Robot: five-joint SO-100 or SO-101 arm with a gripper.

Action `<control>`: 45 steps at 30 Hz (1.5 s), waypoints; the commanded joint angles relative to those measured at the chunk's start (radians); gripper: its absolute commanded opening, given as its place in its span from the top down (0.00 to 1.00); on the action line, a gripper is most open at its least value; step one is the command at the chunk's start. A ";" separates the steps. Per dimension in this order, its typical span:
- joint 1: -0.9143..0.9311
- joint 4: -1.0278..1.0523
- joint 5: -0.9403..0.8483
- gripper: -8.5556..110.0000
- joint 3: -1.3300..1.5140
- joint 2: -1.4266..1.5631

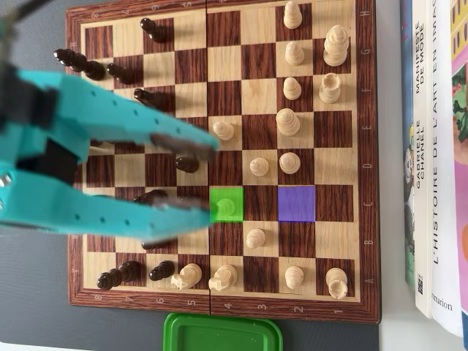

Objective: Play chess

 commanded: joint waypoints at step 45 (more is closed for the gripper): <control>-0.029 -1.598 -0.009 0.80 0.611 0.752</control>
